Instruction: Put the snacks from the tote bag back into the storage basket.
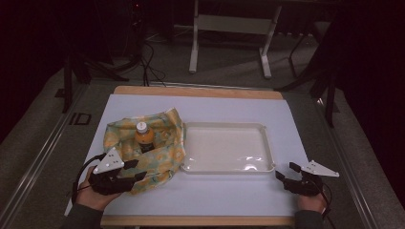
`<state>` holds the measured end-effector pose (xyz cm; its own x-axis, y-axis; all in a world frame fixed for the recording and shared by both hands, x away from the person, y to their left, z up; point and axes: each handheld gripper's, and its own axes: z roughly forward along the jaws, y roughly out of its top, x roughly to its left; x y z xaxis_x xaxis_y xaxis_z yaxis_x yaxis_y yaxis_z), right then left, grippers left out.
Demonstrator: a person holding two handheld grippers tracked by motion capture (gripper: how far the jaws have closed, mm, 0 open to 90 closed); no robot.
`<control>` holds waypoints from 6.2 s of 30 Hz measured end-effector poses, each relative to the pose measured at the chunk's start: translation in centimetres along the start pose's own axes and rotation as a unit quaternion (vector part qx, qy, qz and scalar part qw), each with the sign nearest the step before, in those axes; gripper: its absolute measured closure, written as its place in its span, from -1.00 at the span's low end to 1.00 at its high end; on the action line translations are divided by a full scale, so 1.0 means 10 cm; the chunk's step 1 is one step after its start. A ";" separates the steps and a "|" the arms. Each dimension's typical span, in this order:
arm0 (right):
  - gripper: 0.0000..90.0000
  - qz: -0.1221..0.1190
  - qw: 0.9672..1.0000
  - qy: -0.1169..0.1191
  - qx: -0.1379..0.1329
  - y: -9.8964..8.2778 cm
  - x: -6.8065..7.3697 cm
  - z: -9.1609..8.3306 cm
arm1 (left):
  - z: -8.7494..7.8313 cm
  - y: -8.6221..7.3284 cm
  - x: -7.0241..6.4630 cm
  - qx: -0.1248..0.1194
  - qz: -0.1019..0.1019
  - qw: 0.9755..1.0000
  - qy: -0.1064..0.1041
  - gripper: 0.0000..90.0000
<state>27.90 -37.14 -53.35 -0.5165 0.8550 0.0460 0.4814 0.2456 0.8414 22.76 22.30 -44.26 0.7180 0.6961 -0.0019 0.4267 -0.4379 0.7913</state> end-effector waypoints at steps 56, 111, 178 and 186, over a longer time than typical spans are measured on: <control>-0.45 0.001 1.000 0.004 0.001 0.00 0.00 0.00 | -0.07 0.79 0.60 0.094 0.073 0.993 0.023 0.13; -0.45 0.002 1.000 0.006 0.001 0.00 -0.01 0.00 | 0.20 1.34 0.85 0.174 0.123 0.977 0.019 0.04; -0.45 0.003 1.000 0.008 0.002 0.00 -0.01 0.00 | 0.56 1.43 0.88 0.287 0.158 0.944 -0.026 0.25; -0.45 0.003 1.000 0.008 0.003 0.00 -0.01 0.00 | 0.60 1.49 0.86 0.315 0.148 0.937 -0.029 0.29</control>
<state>27.98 -37.21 -53.37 -0.5257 0.8486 0.0592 0.4882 0.2440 0.8380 38.64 18.36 -36.18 0.8770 0.4668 0.1138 0.4306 -0.8687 0.2447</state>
